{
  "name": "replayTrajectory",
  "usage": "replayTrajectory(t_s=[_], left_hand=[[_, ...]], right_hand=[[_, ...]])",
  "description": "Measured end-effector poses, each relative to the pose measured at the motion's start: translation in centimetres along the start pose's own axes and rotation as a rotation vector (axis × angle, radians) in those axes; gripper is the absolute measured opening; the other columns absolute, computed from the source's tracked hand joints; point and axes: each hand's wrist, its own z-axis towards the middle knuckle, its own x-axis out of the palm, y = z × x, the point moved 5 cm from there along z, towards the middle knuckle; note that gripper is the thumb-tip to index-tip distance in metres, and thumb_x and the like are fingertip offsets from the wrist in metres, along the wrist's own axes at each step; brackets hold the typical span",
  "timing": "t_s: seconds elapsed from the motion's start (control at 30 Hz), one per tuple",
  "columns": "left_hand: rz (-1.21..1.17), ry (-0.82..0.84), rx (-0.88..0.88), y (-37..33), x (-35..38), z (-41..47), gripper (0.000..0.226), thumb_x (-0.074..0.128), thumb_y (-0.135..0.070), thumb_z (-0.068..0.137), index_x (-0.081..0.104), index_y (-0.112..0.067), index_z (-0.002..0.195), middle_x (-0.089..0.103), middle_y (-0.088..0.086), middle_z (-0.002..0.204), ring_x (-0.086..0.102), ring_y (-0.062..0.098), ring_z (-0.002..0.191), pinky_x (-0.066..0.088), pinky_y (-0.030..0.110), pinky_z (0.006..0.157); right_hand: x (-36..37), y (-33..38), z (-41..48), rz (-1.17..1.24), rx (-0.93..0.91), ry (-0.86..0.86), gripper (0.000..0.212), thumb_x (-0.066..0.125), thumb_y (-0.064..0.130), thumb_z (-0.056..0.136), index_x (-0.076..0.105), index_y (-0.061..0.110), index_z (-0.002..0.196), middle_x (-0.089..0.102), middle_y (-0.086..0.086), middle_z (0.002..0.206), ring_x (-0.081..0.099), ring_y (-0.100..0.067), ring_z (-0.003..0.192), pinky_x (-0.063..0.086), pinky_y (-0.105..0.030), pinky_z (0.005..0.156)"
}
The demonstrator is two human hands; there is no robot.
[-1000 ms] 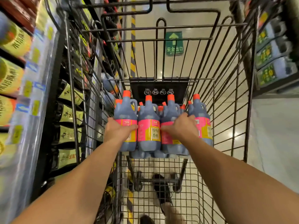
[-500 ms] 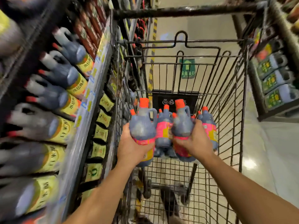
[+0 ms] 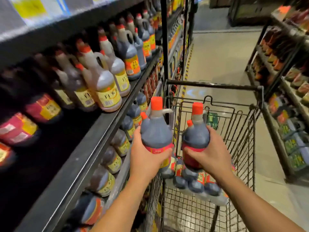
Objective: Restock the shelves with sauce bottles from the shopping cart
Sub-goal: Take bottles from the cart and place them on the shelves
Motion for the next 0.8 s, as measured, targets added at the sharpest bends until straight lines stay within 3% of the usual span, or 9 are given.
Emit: replayTrajectory(t_s=[0.07,0.2,0.37,0.5,0.63,0.73,0.8], left_hand=[[0.006,-0.04,0.04,-2.6,-2.1,-0.2,0.085,0.087,-0.044,0.046,0.043,-0.055,0.117,0.058,-0.042,0.11,0.058,-0.017,0.099,0.045,0.003,0.072],[-0.001,-0.129,0.113,-6.4,-6.1,-0.3,0.08,0.088,-0.038,0.048,0.046,-0.05,0.115,0.058,-0.044,0.107,0.059,-0.018,0.095,0.045,0.004,0.07],[-0.014,-0.224,0.131,-8.4,-10.5,-0.4,0.083,0.092,-0.015,0.056,0.046,-0.041,0.12,0.06,-0.042,0.105,0.06,-0.017,0.093,0.045,0.004,0.068],[-0.026,-0.319,0.103,-7.9,-13.5,-1.0,0.081,0.093,-0.013,0.058,0.047,-0.038,0.12,0.064,-0.02,0.111,0.062,-0.013,0.095,0.047,0.006,0.071],[0.013,-0.437,0.06,-6.2,-16.6,-1.5,0.078,0.094,-0.013,0.057,0.047,-0.041,0.113,0.063,-0.023,0.103,0.062,-0.014,0.09,0.046,0.005,0.067],[0.06,-0.536,-0.005,-4.7,-19.1,-1.7,0.068,0.095,-0.019,0.055,0.049,-0.038,0.101,0.064,-0.017,0.098,0.065,-0.006,0.086,0.049,0.011,0.062],[0.097,-0.593,-0.045,-4.0,-20.7,-1.6,0.074,0.093,-0.02,0.056,0.045,-0.041,0.107,0.066,-0.015,0.104,0.066,0.001,0.092,0.051,0.018,0.069]], right_hand=[[-0.4,3.1,0.0,0.015,-0.044,0.013,0.077,0.077,0.061,0.051,0.051,0.035,0.119,0.062,0.012,0.106,0.062,-0.01,0.095,0.053,-0.037,0.076],[-1.1,8.8,-0.3,0.033,-0.145,-0.019,0.068,0.076,0.064,0.05,0.054,0.032,0.105,0.063,0.01,0.096,0.063,-0.015,0.089,0.052,-0.036,0.067],[-0.6,14.4,-0.9,0.129,-0.258,-0.018,0.077,0.079,0.061,0.054,0.052,0.033,0.12,0.061,0.006,0.109,0.061,-0.017,0.099,0.052,-0.039,0.076],[1.0,17.6,-1.3,0.221,-0.309,0.042,0.079,0.077,0.058,0.052,0.049,0.032,0.122,0.061,0.003,0.111,0.062,-0.019,0.102,0.053,-0.044,0.081],[3.2,20.2,-1.9,0.276,-0.368,0.104,0.076,0.079,0.055,0.054,0.049,0.032,0.12,0.059,0.004,0.112,0.061,-0.016,0.103,0.053,-0.041,0.082],[5.5,22.1,-2.0,0.283,-0.393,0.183,0.071,0.079,0.056,0.057,0.05,0.034,0.118,0.06,0.004,0.111,0.062,-0.016,0.1,0.054,-0.04,0.078],[7.1,23.4,-1.9,0.297,-0.412,0.239,0.072,0.079,0.055,0.059,0.051,0.03,0.121,0.06,0.003,0.111,0.062,-0.019,0.101,0.054,-0.044,0.077]])
